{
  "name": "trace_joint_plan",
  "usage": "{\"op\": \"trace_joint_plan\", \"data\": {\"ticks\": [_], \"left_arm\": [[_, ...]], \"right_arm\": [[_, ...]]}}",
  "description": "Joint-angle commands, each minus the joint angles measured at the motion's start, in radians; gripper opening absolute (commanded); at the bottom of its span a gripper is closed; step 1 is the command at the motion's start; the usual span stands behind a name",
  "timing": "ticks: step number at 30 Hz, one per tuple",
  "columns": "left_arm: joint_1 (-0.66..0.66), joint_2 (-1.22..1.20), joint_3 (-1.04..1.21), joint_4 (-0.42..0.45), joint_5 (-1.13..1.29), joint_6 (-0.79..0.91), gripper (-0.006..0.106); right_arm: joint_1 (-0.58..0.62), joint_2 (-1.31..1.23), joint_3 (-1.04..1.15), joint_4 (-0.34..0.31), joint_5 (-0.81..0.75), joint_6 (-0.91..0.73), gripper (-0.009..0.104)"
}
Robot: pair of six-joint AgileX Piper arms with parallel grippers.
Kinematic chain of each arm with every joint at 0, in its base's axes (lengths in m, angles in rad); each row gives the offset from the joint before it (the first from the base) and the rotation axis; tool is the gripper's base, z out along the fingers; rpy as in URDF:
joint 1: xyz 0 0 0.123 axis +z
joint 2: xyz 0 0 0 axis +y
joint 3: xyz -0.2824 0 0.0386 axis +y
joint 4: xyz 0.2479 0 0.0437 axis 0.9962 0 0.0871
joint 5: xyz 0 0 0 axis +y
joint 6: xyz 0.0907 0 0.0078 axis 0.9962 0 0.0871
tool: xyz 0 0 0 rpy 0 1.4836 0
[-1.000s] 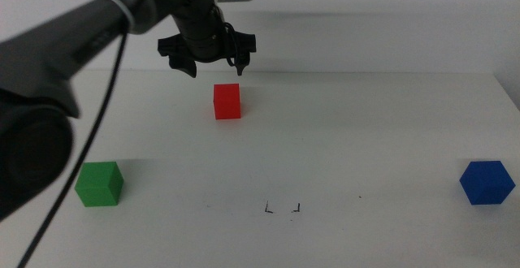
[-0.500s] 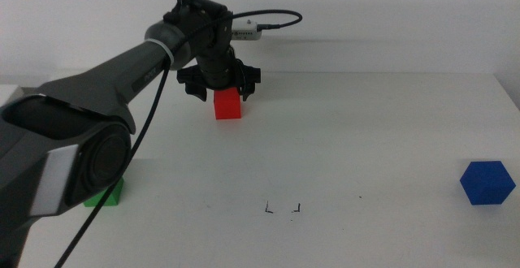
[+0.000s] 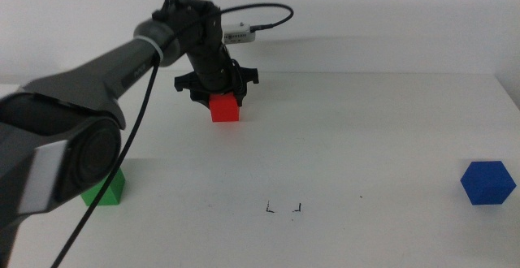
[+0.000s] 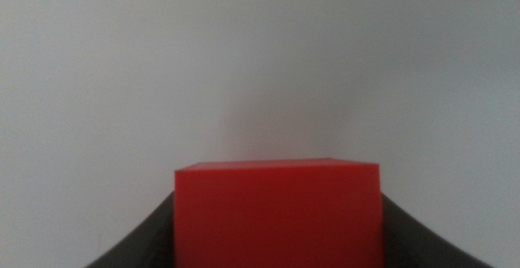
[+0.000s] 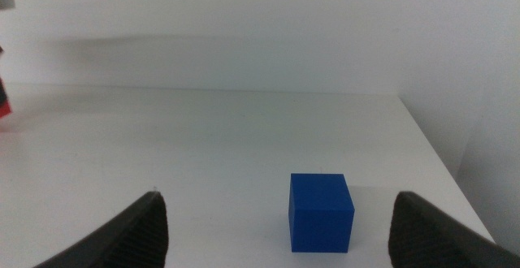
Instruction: Stack red cubes first, then green, then blue cubes in a specific spot.
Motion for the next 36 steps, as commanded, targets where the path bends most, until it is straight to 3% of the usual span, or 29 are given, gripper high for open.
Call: {"op": "trace_joint_plan", "data": {"ticks": [1, 4, 12, 23, 36], "left_arm": [[-0.042, -0.076, 0.038, 0.002, 0.062, -0.009, 0.005], [-0.13, -0.176, 0.192, 0.071, 0.032, -0.064, 0.003], [-0.358, -0.458, 0.721, 0.218, -0.369, -0.432, 0.003], [-0.381, -0.386, 0.754, 0.168, -0.376, -0.502, 0.003], [-0.383, -0.373, 0.764, 0.096, -0.343, -0.436, 0.003]], "right_arm": [[-0.009, -0.005, 0.003, -0.009, -0.008, -0.004, 0.093], [-0.009, -0.005, 0.003, -0.009, -0.008, -0.004, 0.093], [-0.009, -0.005, 0.003, -0.009, -0.008, -0.004, 0.093], [-0.009, -0.005, 0.003, -0.009, -0.008, -0.004, 0.093], [-0.009, -0.005, 0.003, -0.009, -0.008, -0.004, 0.093]]}}
